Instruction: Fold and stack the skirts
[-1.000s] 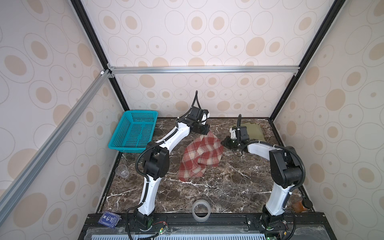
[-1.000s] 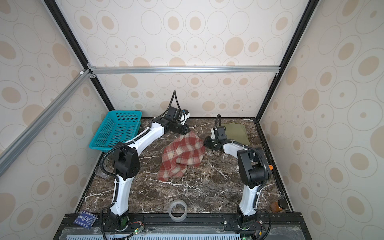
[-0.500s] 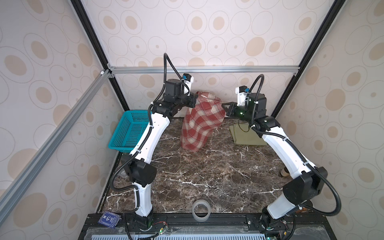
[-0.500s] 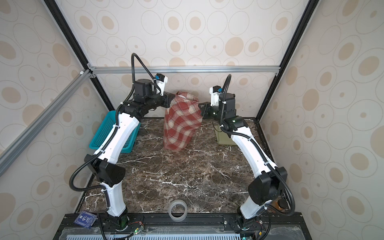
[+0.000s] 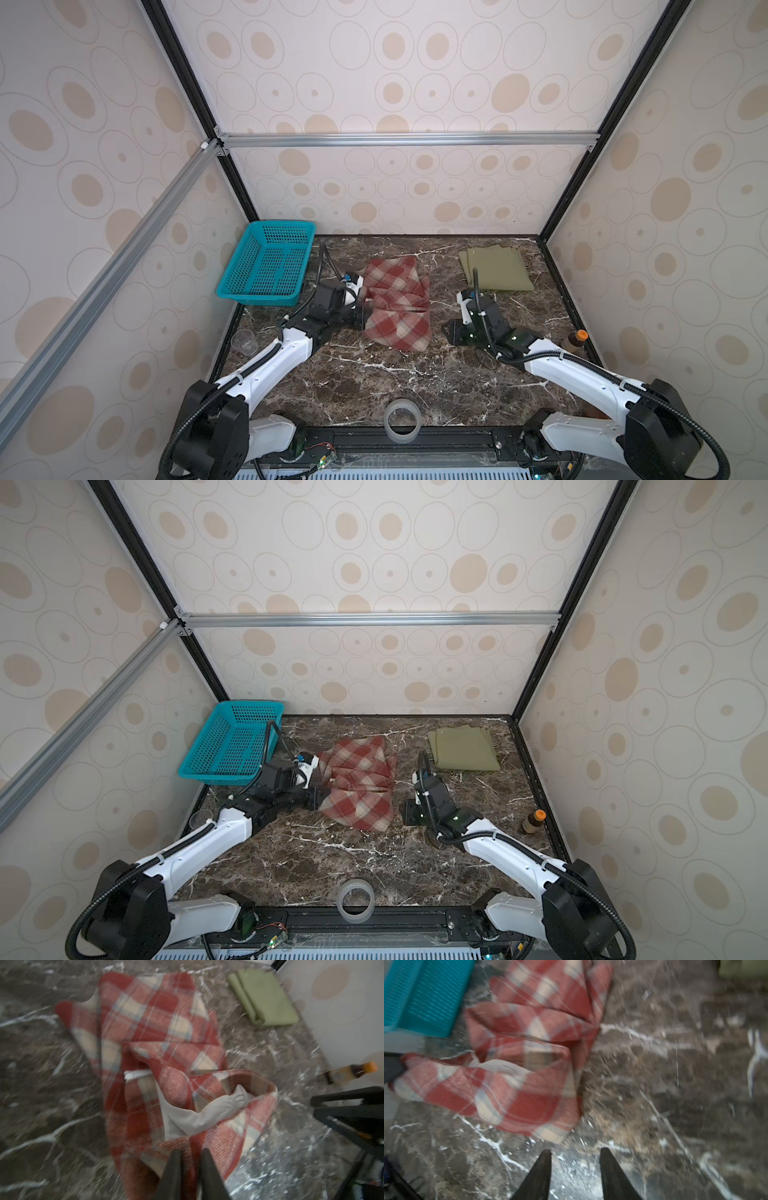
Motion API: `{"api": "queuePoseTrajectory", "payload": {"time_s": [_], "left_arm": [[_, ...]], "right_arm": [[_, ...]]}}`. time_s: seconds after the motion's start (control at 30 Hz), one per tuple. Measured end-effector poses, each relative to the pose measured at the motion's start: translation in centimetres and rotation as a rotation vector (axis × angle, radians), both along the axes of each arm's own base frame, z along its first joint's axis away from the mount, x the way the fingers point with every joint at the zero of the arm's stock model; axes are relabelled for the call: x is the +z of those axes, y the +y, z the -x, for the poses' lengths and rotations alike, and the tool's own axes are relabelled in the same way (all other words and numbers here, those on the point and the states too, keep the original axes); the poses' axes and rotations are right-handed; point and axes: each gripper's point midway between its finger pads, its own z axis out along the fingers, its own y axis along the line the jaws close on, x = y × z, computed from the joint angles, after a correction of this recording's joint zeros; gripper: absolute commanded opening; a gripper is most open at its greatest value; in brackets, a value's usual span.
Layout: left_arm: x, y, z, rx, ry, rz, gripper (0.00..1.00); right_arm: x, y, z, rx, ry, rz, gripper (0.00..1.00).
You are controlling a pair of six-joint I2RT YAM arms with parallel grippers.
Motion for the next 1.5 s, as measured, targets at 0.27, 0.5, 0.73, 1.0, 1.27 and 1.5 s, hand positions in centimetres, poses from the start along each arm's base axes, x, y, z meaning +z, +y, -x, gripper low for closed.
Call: {"api": "queuePoseTrajectory", "payload": {"time_s": [0.27, 0.5, 0.73, 1.0, 1.27, 1.5], "left_arm": [[3.5, 1.7, 1.8, 0.088, -0.087, 0.075, 0.52], [1.0, 1.1, -0.2, 0.102, 0.007, 0.017, 0.5], [-4.1, 0.6, -0.6, 0.089, 0.16, -0.051, 0.47], [-4.9, -0.5, 1.8, 0.022, 0.182, -0.006, 0.46], [-6.0, -0.2, 5.5, 0.001, 0.233, 0.026, 0.46], [-6.8, 0.6, 5.6, 0.067, 0.273, 0.002, 0.44]], "right_arm": [[2.4, 1.5, -1.2, -0.019, -0.033, -0.006, 0.58], [4.7, 6.0, -6.5, 0.032, -0.087, -0.005, 0.61], [2.4, 9.5, -10.1, 0.089, -0.07, 0.027, 0.49], [-2.1, 10.5, -7.5, 0.151, 0.034, 0.062, 0.33], [-4.1, 10.8, 0.1, 0.229, 0.165, 0.109, 0.44], [0.0, 11.7, -0.5, 0.229, 0.121, 0.094, 0.63]]}}
